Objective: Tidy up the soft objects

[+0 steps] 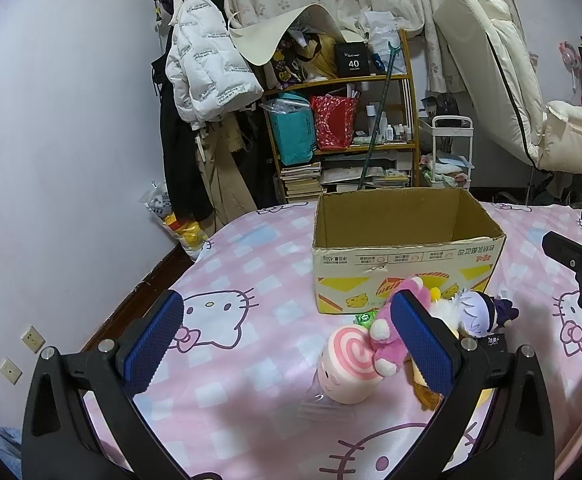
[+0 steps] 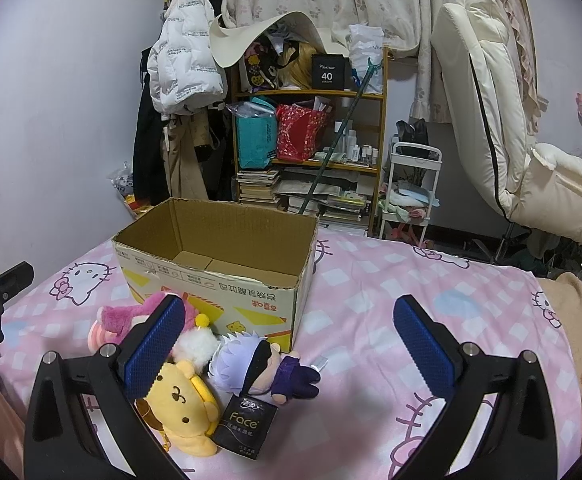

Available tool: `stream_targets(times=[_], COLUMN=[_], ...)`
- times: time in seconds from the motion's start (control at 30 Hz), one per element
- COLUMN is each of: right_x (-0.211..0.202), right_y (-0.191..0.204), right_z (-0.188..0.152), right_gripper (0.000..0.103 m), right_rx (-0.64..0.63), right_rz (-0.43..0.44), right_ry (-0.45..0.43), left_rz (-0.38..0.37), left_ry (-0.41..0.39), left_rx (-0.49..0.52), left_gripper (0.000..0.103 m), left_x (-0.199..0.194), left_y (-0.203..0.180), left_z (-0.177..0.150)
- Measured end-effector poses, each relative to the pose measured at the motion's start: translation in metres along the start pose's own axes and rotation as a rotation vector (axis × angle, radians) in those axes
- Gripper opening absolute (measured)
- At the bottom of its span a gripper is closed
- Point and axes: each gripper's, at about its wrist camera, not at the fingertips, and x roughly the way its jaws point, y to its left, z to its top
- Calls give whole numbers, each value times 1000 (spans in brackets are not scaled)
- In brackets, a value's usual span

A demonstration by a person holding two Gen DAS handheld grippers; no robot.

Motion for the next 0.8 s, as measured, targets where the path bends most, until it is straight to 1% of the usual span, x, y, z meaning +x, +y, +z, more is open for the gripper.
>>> stream_targets(times=[0.8], right_x=[1], right_y=[-1], right_z=[-1], right_gripper=[103], right_rx=[1], right_rz=[3], right_ry=[2], left_rz=[1], left_ry=[-3], left_rx=[8], left_gripper=[102], left_x=[0], left_y=[-1], left_z=[0])
